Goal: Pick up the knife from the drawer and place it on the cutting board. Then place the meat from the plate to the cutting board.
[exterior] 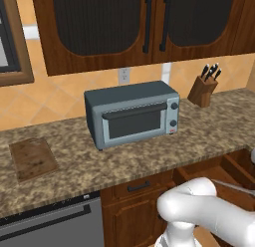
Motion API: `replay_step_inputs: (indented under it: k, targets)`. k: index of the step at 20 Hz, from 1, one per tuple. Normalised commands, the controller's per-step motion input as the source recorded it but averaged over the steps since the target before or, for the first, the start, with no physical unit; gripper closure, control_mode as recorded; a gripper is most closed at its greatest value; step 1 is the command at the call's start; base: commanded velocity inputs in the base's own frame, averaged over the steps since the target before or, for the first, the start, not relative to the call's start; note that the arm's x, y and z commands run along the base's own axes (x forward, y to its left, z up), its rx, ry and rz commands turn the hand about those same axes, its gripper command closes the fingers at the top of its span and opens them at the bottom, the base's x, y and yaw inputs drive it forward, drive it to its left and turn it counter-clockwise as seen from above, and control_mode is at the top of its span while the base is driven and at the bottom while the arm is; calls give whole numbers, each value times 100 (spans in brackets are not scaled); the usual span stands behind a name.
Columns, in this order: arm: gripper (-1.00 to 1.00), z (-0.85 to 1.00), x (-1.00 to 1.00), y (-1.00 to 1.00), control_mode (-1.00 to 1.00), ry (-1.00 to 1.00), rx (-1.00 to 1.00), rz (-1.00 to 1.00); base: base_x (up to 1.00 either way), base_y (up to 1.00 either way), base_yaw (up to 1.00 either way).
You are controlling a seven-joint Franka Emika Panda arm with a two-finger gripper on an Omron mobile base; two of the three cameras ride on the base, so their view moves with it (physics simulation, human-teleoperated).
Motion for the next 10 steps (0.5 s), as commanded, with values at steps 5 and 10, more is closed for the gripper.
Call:
replay_step_inputs:
  k: [5,10]
  targets:
    - [100,98,-4,12,-100,9,1,0,0,0,0]
    - [100,0,-33,13,-100,-7,0,0,0,0,0]
